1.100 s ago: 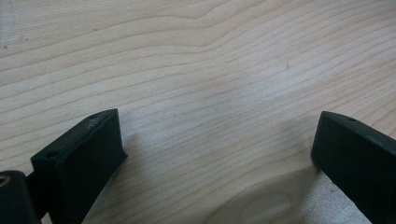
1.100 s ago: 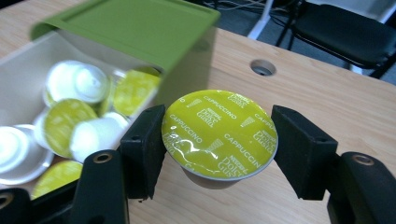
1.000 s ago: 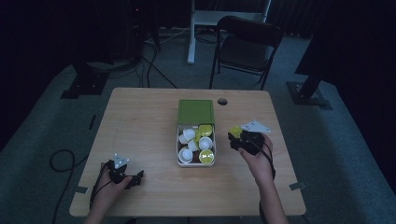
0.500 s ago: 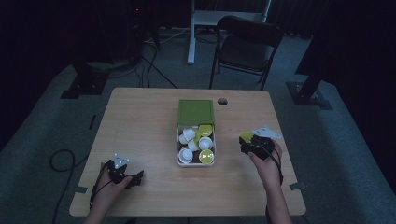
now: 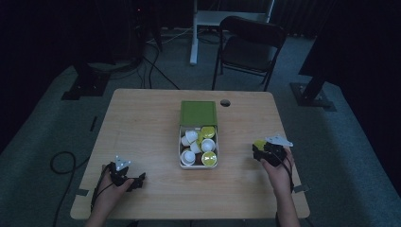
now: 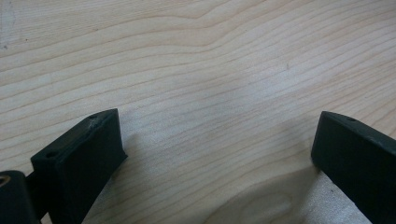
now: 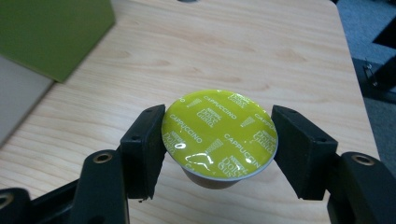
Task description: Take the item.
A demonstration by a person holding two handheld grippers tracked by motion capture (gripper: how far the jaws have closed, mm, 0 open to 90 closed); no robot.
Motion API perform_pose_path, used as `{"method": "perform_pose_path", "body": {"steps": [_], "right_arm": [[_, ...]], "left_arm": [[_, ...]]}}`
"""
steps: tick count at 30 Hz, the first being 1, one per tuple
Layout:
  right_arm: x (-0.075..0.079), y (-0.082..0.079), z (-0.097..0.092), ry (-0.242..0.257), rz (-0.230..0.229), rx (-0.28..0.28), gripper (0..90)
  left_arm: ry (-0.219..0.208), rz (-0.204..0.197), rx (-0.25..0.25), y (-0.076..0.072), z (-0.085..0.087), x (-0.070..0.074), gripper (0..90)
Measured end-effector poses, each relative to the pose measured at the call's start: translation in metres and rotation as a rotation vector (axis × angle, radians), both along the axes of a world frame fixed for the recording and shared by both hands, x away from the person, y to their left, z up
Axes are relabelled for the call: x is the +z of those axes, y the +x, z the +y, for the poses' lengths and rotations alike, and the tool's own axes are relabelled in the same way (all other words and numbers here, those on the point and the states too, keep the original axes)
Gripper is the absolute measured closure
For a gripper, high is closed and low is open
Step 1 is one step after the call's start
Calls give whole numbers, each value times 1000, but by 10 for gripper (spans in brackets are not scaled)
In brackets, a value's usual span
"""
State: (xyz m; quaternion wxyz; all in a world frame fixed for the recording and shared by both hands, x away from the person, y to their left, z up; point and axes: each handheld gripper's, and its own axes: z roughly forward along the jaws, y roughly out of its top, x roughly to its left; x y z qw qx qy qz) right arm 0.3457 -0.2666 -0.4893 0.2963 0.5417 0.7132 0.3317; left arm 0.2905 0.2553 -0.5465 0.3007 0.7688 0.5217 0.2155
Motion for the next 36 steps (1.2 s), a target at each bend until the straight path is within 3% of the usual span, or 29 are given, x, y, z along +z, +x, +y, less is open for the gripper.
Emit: {"method": "perform_pose_path", "body": {"steps": [13,16,26,32,36], "right_arm": [[-19,-5,-25,9,32,-84,376],[-22,-6,-28,-11,39,-98,376],[-38,-10,-37,3,94,-116,375],[-40,-12,-40,11,103,-109,368],[-39,-11,-37,19,104,-101,286]], "left_arm": [[-1,-1,1,0,0,0,24],[-2,-1,1,0,0,0,23],[-2,-2,1,0,0,0,24],[-1,-1,1,0,0,0,24],[-1,-1,1,0,0,0,24]]}}
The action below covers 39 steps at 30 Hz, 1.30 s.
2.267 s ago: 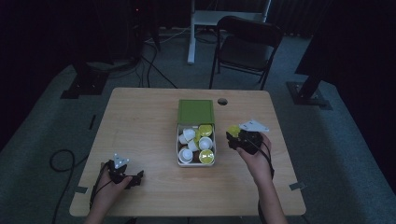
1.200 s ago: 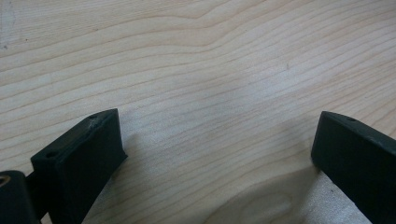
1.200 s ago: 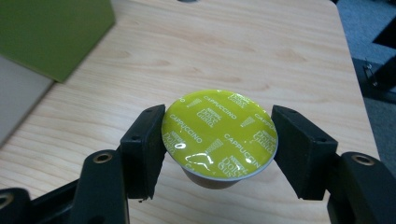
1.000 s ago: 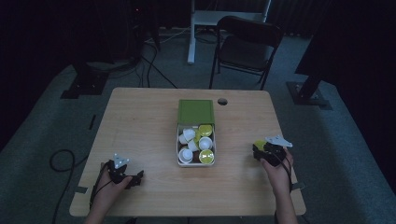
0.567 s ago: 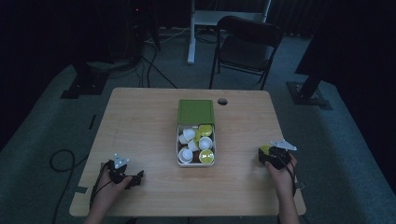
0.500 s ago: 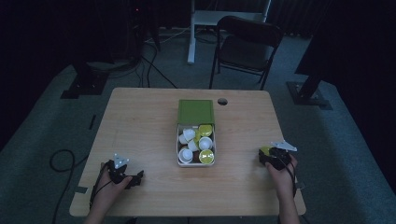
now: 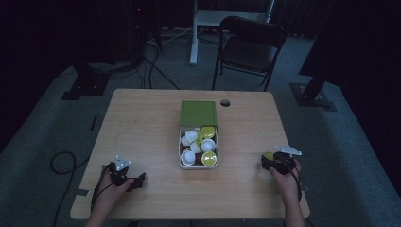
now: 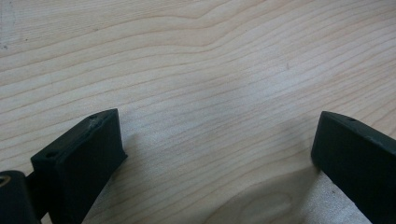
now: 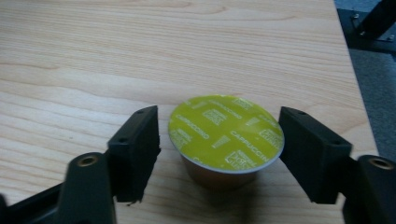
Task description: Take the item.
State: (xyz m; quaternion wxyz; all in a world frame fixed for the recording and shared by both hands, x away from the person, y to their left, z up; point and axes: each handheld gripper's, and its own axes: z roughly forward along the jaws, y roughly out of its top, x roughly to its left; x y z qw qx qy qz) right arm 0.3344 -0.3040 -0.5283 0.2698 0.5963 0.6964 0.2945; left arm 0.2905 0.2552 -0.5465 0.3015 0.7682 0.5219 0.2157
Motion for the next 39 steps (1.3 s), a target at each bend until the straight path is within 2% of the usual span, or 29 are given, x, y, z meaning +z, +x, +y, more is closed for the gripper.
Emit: {"method": "perform_pose_path", "body": {"steps": [9,21,25,27,33,39], "right_arm": [[13,0,5,31,-33,-4,211],[31,2,19,53,-66,35,204],[39,3,28,81,-83,65,195],[41,4,33,76,-91,80,195],[40,4,47,95,-114,140,192],[38,2,56,134,-112,219,173]], "left_arm": [[0,0,1,0,0,0,24],[-1,-1,0,0,0,0,24],[1,1,-1,0,0,0,24],[1,1,-1,0,0,0,24],[0,0,1,0,0,0,23],[1,1,0,0,0,0,24]]}}
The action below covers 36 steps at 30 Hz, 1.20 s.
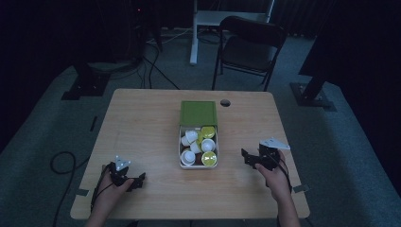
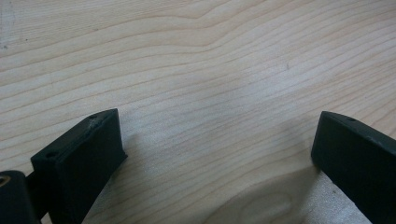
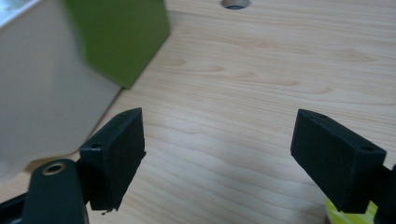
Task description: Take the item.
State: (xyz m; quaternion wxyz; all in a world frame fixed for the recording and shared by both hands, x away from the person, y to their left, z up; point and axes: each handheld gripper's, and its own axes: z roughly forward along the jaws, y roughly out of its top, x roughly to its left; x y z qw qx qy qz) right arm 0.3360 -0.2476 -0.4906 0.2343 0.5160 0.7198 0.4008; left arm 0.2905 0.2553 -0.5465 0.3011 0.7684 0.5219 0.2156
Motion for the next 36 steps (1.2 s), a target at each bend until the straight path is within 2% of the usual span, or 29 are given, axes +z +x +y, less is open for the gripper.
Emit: {"method": "perform_pose_path", "body": {"steps": [12,17,22,31,36], "right_arm": [[-8,-9,8,17,-2,109,159],[-14,-16,12,40,-1,155,131],[-20,-22,14,32,1,196,124],[-36,-24,22,5,27,272,130],[-46,-24,31,-64,58,336,129]], "left_arm": [[-1,0,0,0,0,0,23],[-1,0,1,0,0,0,23],[-1,0,0,0,0,0,23],[-1,0,0,0,0,0,23],[-1,0,0,0,0,0,23]]}}
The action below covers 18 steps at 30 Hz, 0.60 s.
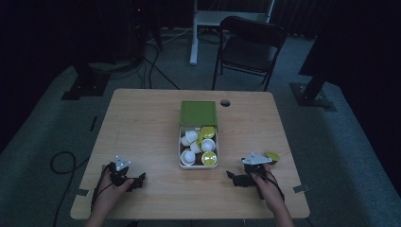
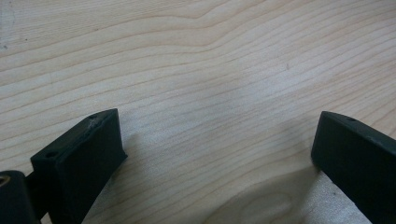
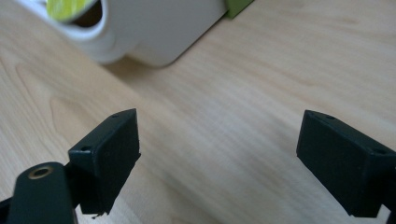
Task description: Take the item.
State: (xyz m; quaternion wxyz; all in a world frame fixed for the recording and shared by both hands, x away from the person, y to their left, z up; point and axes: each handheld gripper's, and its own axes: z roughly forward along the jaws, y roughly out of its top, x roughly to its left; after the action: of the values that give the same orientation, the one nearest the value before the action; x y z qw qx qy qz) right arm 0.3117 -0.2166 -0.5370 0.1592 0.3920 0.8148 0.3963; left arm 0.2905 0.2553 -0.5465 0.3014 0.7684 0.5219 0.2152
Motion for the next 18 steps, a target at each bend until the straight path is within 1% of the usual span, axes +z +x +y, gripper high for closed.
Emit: {"method": "perform_pose_path", "body": {"steps": [3,6,9,12,18], "right_arm": [[-5,0,2,-8,7,10,130],[-6,0,2,-52,2,24,134],[-7,0,2,-57,14,26,134],[-11,0,3,-81,23,31,133],[-13,1,3,-82,26,26,127]], "left_arm": [[0,0,0,0,0,0,23],[0,0,0,0,0,0,23],[0,0,0,0,0,0,23],[0,0,0,0,0,0,23],[0,0,0,0,0,0,23]]}}
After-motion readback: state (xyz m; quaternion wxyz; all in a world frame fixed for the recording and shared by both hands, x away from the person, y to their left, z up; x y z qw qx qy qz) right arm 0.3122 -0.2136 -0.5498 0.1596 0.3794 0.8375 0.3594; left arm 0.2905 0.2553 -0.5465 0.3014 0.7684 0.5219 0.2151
